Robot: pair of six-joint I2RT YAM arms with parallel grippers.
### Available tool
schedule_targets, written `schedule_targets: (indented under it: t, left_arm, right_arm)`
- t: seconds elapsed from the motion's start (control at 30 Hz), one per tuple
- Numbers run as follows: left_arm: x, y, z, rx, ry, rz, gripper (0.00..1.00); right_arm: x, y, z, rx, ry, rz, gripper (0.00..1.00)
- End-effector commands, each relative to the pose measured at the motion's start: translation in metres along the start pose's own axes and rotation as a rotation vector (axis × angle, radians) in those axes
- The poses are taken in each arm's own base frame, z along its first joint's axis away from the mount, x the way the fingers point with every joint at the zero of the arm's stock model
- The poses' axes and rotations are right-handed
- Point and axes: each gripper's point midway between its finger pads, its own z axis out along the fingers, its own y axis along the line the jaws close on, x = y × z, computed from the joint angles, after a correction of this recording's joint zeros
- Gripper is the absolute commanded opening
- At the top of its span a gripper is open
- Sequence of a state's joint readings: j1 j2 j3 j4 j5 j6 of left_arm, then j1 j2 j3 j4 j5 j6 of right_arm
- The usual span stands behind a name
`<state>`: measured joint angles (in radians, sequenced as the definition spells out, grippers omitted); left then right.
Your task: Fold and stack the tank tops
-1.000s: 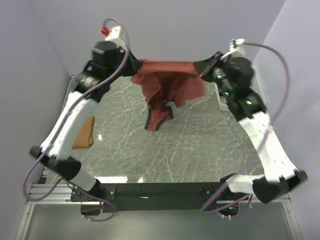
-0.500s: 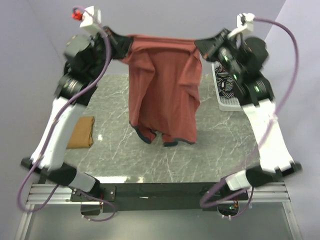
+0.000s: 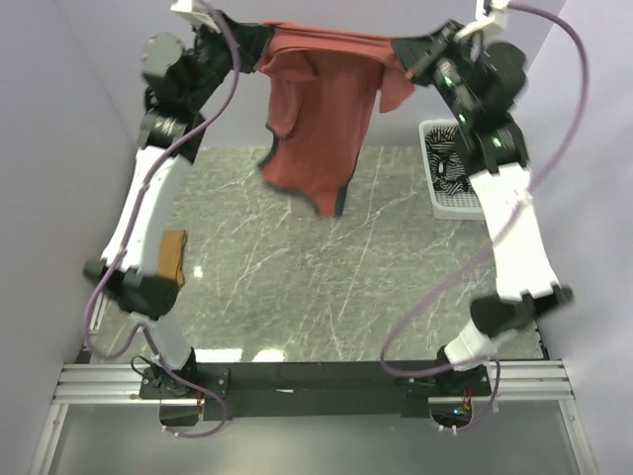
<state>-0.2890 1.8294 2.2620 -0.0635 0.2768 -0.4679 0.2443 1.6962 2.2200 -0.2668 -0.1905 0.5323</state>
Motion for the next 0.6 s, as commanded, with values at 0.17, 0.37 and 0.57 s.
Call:
schedule_targets:
  t: [0.17, 0.37, 0.57]
  left_arm:
    - [-0.029, -0.037, -0.103, 0.015, -0.036, 0.066, 0.01]
    - [0.201, 0.028, -0.211, -0.256, 0.488, -0.288, 0.32]
    - [0.290, 0.067, -0.316, -0.600, 0.705, -0.367, 0.68]
  right_arm:
    - [0.055, -0.038, -0.105, 0.128, 0.042, -0.008, 0.00]
    - [0.251, -0.129, -0.203, 0.366, 0.487, 0.118, 0.14]
    - [0.319, -0.168, -0.264, 0.528, 0.614, 0.147, 0.60]
